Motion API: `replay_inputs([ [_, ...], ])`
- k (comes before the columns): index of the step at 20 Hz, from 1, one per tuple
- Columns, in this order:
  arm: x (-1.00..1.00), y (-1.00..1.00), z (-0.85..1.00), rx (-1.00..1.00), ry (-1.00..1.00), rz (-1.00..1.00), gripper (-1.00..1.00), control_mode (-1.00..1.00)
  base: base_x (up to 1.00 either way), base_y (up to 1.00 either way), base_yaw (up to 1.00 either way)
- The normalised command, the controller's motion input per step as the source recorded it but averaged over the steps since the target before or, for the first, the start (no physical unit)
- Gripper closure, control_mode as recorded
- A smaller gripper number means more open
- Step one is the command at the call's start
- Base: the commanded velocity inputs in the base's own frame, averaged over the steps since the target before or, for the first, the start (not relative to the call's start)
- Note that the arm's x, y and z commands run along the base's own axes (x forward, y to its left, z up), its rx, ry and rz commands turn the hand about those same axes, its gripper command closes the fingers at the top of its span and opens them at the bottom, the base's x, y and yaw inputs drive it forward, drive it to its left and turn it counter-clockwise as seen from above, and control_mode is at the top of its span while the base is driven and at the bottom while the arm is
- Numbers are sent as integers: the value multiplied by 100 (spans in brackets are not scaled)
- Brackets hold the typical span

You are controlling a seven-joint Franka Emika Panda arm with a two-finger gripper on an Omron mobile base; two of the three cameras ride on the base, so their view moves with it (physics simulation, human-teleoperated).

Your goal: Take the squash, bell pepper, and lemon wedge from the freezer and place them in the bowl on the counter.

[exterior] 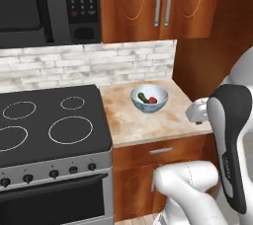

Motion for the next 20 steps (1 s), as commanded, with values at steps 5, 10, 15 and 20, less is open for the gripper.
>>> replay_inputs([
  [5,0,0,0,0,0,0,-100,100,-100,0,0],
  [10,0,0,0,0,0,0,-100,100,-47,-49,-3],
  [15,0,0,0,0,0,0,-100,100,0,-95,-5],
  [20,0,0,0,0,0,0,-100,100,0,-100,-4],
])
